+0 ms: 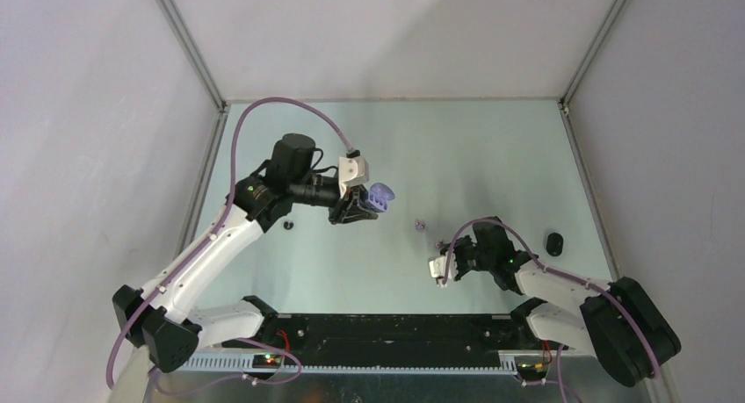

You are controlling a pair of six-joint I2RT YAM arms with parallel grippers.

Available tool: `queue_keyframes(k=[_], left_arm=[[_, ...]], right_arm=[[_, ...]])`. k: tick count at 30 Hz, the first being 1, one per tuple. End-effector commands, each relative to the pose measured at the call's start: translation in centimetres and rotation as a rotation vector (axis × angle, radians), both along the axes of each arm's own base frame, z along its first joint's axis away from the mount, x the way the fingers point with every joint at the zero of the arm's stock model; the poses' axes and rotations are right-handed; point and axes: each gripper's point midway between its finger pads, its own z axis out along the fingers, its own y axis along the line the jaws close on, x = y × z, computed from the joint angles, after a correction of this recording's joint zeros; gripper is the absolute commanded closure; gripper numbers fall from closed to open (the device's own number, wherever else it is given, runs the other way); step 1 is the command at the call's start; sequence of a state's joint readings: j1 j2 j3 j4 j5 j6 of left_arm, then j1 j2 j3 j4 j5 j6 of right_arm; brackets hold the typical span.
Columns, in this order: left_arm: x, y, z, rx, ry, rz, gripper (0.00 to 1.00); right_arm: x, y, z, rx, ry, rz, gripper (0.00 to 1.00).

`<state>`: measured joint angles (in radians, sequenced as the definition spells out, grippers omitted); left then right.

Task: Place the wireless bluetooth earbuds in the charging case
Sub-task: Pick up the earbud from the center of the board.

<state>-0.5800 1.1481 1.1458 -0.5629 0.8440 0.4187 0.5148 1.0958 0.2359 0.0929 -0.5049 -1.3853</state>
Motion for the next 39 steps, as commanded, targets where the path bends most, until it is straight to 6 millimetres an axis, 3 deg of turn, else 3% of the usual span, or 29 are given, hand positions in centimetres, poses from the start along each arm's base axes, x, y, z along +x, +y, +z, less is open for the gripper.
queue_keyframes(k=[1, 11, 21, 27, 35, 39], left_arm=[[-0.1, 0.1, 1.1, -0.029, -0.034, -0.003, 0.96], [-0.2, 0.1, 1.2, -0.031, -0.036, -0.005, 0.96], [-0.2, 0.1, 1.3, -0.034, -0.033, -0.007, 0.96], [-0.2, 0.0, 1.2, -0.034, -0.029, -0.008, 0.96], [-0.2, 0.0, 1.1, -0.033, -0.028, -0.008, 0.95], [-0.1, -0.1, 0.8, -0.033, -0.020, -0.006, 0.95]], right_arm=[[-0.9, -0.7, -1.9, -0.058, 0.068, -0.009, 0.71], [-0.6, -0.6, -2.2, -0.071, 0.063, -0.018, 0.71], [1.2, 0.1, -1.4, -0.034, 0.008, -0.067, 0.81], [2.2, 1.0, 0.3, 0.032, -0.053, -0.094, 0.85], [2.4, 1.5, 1.1, 0.068, -0.066, -0.114, 0.89], [2.6, 1.9, 3.1, 0.127, -0.060, -0.134, 0.89]])
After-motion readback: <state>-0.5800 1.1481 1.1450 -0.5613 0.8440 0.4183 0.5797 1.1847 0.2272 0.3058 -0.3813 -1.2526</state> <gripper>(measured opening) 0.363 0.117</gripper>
